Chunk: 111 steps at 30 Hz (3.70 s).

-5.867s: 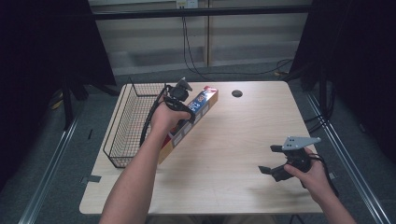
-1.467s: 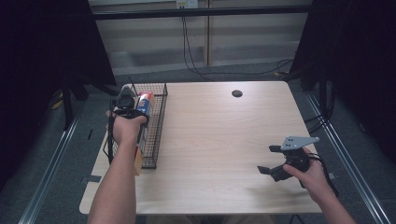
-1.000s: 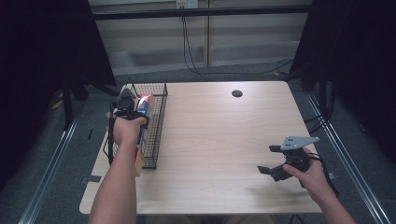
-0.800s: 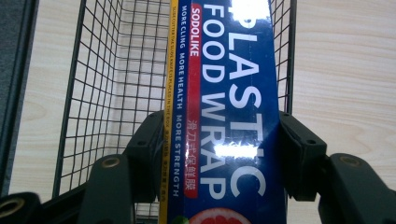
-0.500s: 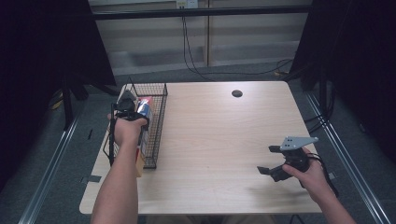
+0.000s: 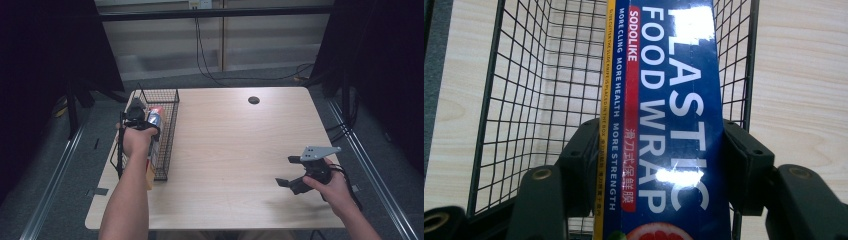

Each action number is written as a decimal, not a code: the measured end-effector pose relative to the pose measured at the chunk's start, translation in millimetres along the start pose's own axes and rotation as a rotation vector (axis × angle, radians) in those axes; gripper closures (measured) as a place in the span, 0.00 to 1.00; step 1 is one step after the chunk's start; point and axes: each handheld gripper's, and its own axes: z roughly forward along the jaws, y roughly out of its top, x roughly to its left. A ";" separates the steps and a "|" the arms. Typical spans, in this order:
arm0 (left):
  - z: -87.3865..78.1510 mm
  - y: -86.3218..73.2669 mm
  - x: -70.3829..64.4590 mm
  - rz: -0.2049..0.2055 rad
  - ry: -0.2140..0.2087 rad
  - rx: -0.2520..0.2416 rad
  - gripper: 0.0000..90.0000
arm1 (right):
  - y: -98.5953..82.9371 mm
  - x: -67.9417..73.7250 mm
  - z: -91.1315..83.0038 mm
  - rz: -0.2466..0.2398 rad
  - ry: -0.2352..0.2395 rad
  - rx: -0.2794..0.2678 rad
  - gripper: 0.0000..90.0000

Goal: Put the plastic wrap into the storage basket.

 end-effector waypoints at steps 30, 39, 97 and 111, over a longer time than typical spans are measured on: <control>8.7 0.2 0.9 -0.008 -0.002 0.013 0.46 | 0.0 -0.4 1.0 -0.002 0.006 0.004 0.05; 7.6 0.1 0.7 0.006 -0.018 -0.005 0.41 | 0.1 -0.9 1.1 -0.002 0.008 0.001 0.05; -34.8 -6.8 -28.0 0.252 -0.264 -0.118 0.12 | 0.0 0.1 1.4 -0.008 -0.002 0.015 0.05; -36.1 -15.7 -46.5 0.343 -0.331 -0.128 0.12 | -0.4 0.1 2.7 -0.012 0.001 0.018 0.05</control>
